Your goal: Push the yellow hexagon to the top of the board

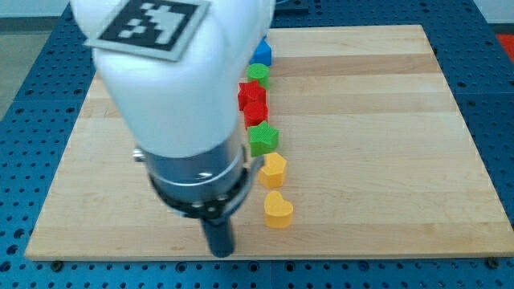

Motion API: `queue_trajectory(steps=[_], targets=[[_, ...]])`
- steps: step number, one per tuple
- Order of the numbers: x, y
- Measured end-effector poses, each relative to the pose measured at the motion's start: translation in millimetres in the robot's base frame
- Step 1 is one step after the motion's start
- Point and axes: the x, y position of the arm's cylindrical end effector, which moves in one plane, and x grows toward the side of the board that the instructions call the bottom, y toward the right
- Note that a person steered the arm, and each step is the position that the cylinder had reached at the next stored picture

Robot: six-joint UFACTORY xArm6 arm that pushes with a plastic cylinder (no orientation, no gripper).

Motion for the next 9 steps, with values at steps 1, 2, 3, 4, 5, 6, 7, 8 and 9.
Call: queue_trajectory(steps=[1, 2, 3, 4, 5, 6, 7, 8, 9], targets=[[0, 87], [-21, 59], [-58, 91], [-77, 95], [-82, -9], [-103, 4], [-106, 32], [-122, 16], [-150, -1]])
